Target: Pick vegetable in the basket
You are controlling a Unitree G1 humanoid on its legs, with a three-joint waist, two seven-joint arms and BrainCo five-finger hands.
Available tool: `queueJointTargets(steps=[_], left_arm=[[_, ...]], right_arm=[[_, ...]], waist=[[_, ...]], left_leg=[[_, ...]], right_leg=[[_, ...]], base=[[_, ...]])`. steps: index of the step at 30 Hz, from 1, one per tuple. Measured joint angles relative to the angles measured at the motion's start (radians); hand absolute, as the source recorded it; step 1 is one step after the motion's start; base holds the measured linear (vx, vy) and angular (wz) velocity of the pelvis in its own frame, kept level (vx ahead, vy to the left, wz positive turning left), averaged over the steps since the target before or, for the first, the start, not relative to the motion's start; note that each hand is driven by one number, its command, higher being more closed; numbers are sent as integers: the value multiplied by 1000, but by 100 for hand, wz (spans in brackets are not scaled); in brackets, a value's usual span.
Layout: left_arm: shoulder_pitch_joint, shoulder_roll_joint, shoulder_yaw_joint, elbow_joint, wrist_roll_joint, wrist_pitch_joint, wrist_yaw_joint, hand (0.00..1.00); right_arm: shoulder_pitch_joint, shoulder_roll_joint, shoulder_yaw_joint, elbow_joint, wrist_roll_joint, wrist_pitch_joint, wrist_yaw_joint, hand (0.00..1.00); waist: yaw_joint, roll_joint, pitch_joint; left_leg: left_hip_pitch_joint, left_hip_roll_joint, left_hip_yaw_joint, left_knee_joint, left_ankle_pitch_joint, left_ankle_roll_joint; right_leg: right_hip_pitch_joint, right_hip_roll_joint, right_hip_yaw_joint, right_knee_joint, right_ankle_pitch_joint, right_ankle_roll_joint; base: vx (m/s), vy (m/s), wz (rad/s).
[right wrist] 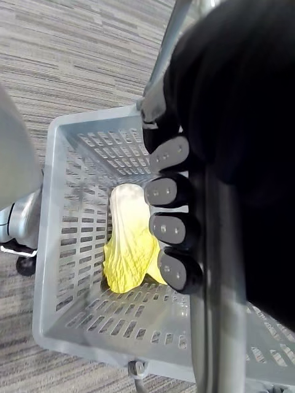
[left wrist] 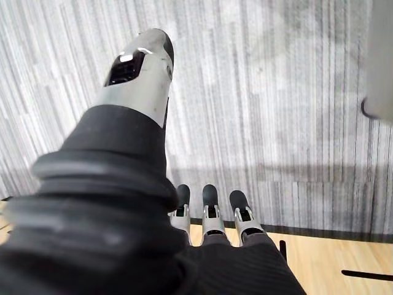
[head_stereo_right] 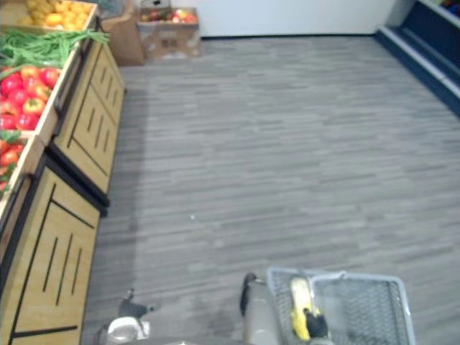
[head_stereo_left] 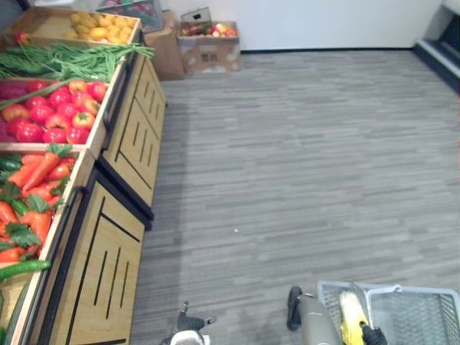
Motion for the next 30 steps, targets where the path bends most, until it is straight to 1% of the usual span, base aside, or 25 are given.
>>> queueJointTargets(steps=[1, 2, 3, 4, 5, 6, 9, 10, 11, 13, 14, 15, 16, 17, 19, 20, 22, 23, 24, 25, 26, 27, 28, 29, 30], left_arm=[[4, -7, 16, -4, -5, -1, -1, 0], [4, -7, 28, -4, -5, -1, -2, 0], [6, -6, 44, -6, -19, -3, -3, 0], [4, -5, 56, -9, -23, -2, -1, 0], [-5, -6, 74, -19, -23, 1, 4, 0], [-5, -6, 76, -23, -23, 1, 4, 0], [-8, -8, 89, -56, -25, 1, 15, 0], [-16, -8, 88, -55, -27, 0, 18, 0], [-24, -8, 83, -51, -35, 1, 22, 0], [-25, -11, 80, -48, -44, 0, 26, 0], [-24, -12, 80, -45, -44, 0, 30, 0], [-24, -12, 87, -45, -44, 0, 32, 0], [-22, -8, 94, -44, -40, 2, 33, 0], [-22, 0, 94, -40, -33, 2, 34, 0], [-26, 27, 93, -43, -33, 0, 34, 0], [-25, 35, 92, -42, -33, 1, 34, 0], [-25, 49, 84, -25, -10, 5, 34, 0], [-25, 58, 75, -16, -9, 10, 34, 0], [-21, 77, 55, -7, -7, 12, 34, 0], [-19, 83, 47, -7, -7, 15, 34, 0], [-12, 103, 23, -2, -2, 25, 34, 0], [-4, 126, 6, 12, -1, 32, 33, 0], [-2, 132, 3, 21, -3, 33, 33, 0], [6, 144, -1, 36, -4, 41, 34, 0], [10, 146, -2, 36, -4, 44, 34, 0]], right_arm=[[15, -1, -13, 4, 0, 2, 0, 100], [19, -2, -13, 12, 0, 3, 0, 100], [21, -6, -13, 36, 0, 6, -1, 100], [21, -11, -13, 41, -1, 14, -1, 100], [25, -11, -14, 41, -1, 17, -3, 100], [26, -11, -14, 40, -1, 17, -4, 100], [27, -11, -38, 35, 2, 14, -5, 100], [15, -10, -54, 35, 3, 15, -6, 100], [-3, -12, -71, 36, 3, 15, -7, 100], [-15, -10, -89, 36, 0, 15, -8, 100], [-21, -8, -91, 35, 0, 13, -9, 100], [-25, -4, -87, 33, 0, 13, -11, 100], [-34, 1, -74, 34, -1, 13, -14, 100], [-44, 15, -41, 34, -1, 9, -17, 100], [-51, 37, -9, 40, -1, -3, -16, 100], [-51, 43, 2, 46, -2, -6, -9, 100], [-52, 40, 13, 74, -3, -13, -5, 100], [-52, 37, 11, 86, -5, -20, -3, 100], [-60, 39, 8, 88, -1, -35, -4, 100], [-67, 39, 9, 88, -1, -35, -4, 100], [-81, 38, 14, 89, -1, -40, -4, 100], [-83, 33, 33, 86, -2, -51, -5, 100], [-83, 28, 43, 84, -6, -53, -5, 100], [-75, 6, 71, 86, -15, -49, -5, 100], [-71, -1, 76, 88, -21, -47, -4, 100]], waist=[[-6, 1, 1], [-7, 5, 3], [-5, 6, 5], [-1, 4, 6], [8, -8, 12], [9, -11, 13], [10, -21, 10], [14, -22, 10], [20, -23, 11], [35, -23, 11], [43, -23, 11], [50, -28, 9], [52, -44, -1], [45, -61, -14], [48, -94, -21], [48, -105, -28], [43, -119, -45], [39, -121, -49], [37, -127, -48], [36, -127, -47], [33, -129, -42], [31, -133, -39], [31, -131, -37], [29, -129, -35], [30, -129, -33]], left_leg=[[-91, 26, -21, 197, 108, -11], [-140, 41, -29, 305, 154, -33], [-220, 72, -1, 469, 176, -68], [-265, 95, 56, 547, 175, -64], [-331, 120, 165, 602, 165, -40], [-344, 123, 188, 603, 164, -37], [-467, 125, 385, 493, 155, -12], [-495, 105, 465, 377, 154, -9], [-492, 44, 522, 148, 170, 15], [-480, -2, 536, -36, 217, 34], [-462, -26, 540, -182, 272, 42], [-454, -29, 542, -209, 326, 70], [-442, -48, 550, -207, 356, 137], [-441, -71, 563, -200, 320, 147], [-449, -87, 568, -159, 281, 167], [-447, -95, 565, -138, 260, 175], [-426, -126, 544, -135, 226, 180], [-411, -140, 526, -141, 212, 178], [-358, -169, 492, -175, 196, 180], [-333, -178, 476, -191, 191, 179], [-279, -200, 437, -216, 181, 176], [-230, -211, 394, -228, 167, 178], [-207, -211, 370, -233, 161, 177], [-153, -209, 311, -255, 155, 171], [-140, -209, 284, -264, 154, 169]], right_leg=[[64, 4, -43, -11, -38, -15], [106, 6, -62, -26, -54, -21], [191, 16, -94, -72, -71, -32], [253, 24, -113, -116, -74, -37], [355, 26, -144, -191, -75, -38], [374, 25, -153, -207, -75, -38], [505, 32, -246, -348, -67, -17], [542, 36, -274, -385, -61, -6], [574, 36, -295, -417, -55, 4], [593, 36, -299, -431, -56, 12], [618, 38, -296, -438, -62, 22], [639, 33, -289, -438, -72, 37], [655, 19, -271, -447, -75, 42], [653, -3, -249, -447, -68, 41], [648, -25, -191, -443, -42, 46], [646, -38, -165, -420, -28, 58], [609, -74, -143, -281, -15, 79], [570, -100, -136, -161, 9, 117], [485, -141, -75, 74, 114, 130], [451, -149, -41, 160, 183, 133], [372, -153, 33, 348, 251, 149], [306, -134, 74, 492, 211, 127], [278, -119, 83, 537, 174, 120], [215, -92, 71, 562, 85, 85], [196, -89, 58, 541, 47, 67]], base=[[434, -338, 64], [535, -389, 77], [504, -335, 55], [563, -348, 60], [435, -256, 41], [387, -208, 58], [330, -138, 72], [427, -40, 80], [430, -6, 57], [331, 73, 13], [380, 169, -10], [473, 227, -14], [479, 242, -4], [398, 197, 2], [372, 169, 12], [492, 223, 23], [397, 195, 36], [368, 193, 65], [352, 174, 68], [425, 174, 77], [381, 83, 81], [393, 55, 89], [459, -12, 124], [362, -46, 117], [413, -98, 162]])
